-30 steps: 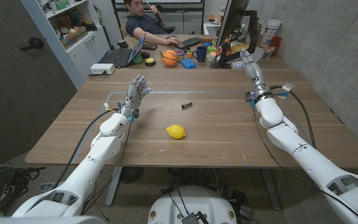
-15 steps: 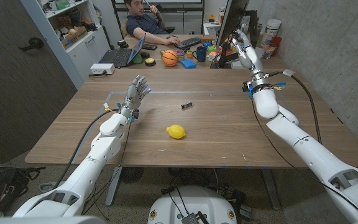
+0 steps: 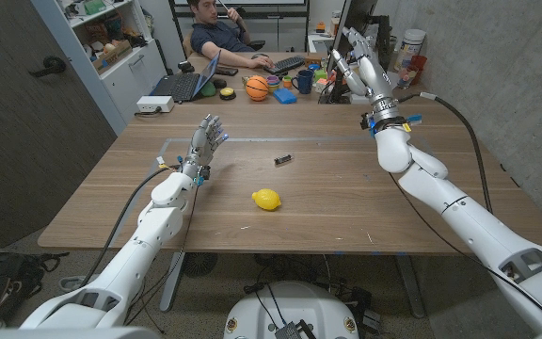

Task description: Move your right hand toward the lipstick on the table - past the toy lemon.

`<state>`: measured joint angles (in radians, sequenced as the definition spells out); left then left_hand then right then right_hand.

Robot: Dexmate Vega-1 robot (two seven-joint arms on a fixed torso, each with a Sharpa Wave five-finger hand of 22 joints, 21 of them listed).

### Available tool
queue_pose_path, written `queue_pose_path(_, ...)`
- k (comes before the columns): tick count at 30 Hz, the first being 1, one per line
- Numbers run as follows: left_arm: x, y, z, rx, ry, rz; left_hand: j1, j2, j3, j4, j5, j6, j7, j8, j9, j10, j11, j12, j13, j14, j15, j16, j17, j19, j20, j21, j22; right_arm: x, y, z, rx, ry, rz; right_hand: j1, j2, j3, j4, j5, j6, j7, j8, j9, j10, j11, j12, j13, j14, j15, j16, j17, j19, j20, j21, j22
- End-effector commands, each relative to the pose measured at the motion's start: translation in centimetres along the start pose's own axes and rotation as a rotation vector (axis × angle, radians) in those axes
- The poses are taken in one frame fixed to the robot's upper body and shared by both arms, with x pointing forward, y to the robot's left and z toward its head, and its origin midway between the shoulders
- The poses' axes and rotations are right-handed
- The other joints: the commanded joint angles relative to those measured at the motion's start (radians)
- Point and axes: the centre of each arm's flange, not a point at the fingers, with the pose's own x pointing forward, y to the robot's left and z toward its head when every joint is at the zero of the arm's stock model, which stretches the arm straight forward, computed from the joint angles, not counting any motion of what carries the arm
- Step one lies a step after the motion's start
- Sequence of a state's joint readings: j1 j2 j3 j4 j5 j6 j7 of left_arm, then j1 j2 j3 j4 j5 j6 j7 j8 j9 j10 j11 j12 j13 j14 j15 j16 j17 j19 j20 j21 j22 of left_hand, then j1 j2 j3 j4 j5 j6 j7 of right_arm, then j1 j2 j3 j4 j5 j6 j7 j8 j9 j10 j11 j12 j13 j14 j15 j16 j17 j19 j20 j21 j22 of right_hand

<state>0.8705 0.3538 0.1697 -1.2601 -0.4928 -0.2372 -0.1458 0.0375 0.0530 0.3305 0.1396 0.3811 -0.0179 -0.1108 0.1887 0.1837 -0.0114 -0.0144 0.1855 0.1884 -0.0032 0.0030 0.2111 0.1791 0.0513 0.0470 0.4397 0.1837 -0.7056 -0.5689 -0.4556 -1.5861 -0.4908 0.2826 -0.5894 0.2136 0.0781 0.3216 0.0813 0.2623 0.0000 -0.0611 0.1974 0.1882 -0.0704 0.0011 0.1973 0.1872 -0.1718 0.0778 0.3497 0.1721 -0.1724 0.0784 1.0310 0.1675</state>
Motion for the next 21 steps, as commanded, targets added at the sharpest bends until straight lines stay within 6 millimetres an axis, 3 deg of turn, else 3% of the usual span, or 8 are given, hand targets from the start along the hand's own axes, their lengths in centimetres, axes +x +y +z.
queue_pose_path(1, -0.4, -0.3, 0.0, 0.002, 0.002, 0.009, 0.0, 0.011, -0.003, -0.001, 0.004, -0.002, -0.008, 0.006, 0.005, -0.008, -0.001, 0.004, 0.004, -0.01, 0.0, 0.005, 0.003, 0.009, 0.003, -0.001, 0.004, 0.8, 0.9, 2.6, -0.242, -0.049, -0.002, 0.022, -0.011, 0.001, -0.017, -0.006, -0.01, -0.027, -0.003, 0.001, -0.013, -0.018, -0.007, 0.002, -0.006, -0.017, -0.008, 0.002, -0.129, 0.005, -0.01, 0.001)
queue_pose_path(8, -0.5, -0.6, -0.1, 0.003, 0.003, 0.013, 0.0, 0.011, -0.004, -0.001, 0.004, -0.002, -0.008, 0.006, 0.005, -0.007, -0.001, 0.005, 0.004, -0.01, 0.001, 0.004, 0.003, 0.009, 0.003, -0.004, 0.004, 0.9, 2.3, 4.1, -0.408, -0.095, 0.046, 0.033, -0.038, -0.01, -0.036, -0.017, -0.016, -0.046, -0.007, 0.001, -0.029, -0.028, -0.013, 0.001, -0.005, -0.027, -0.017, 0.002, -0.104, 0.024, -0.022, -0.001)
queue_pose_path(21, -0.6, -0.8, -0.1, 0.006, 0.007, 0.021, 0.0, 0.011, -0.007, -0.001, 0.006, -0.001, -0.008, 0.006, 0.005, -0.008, -0.001, 0.004, 0.004, -0.01, 0.001, 0.005, 0.003, 0.012, 0.004, -0.008, 0.004, 1.3, 4.8, 4.1, -0.464, -0.148, 0.158, 0.035, -0.053, -0.02, -0.045, -0.026, -0.014, -0.057, -0.005, 0.001, -0.043, -0.04, -0.014, 0.001, -0.014, -0.034, -0.029, 0.003, -0.114, 0.019, -0.044, 0.0)
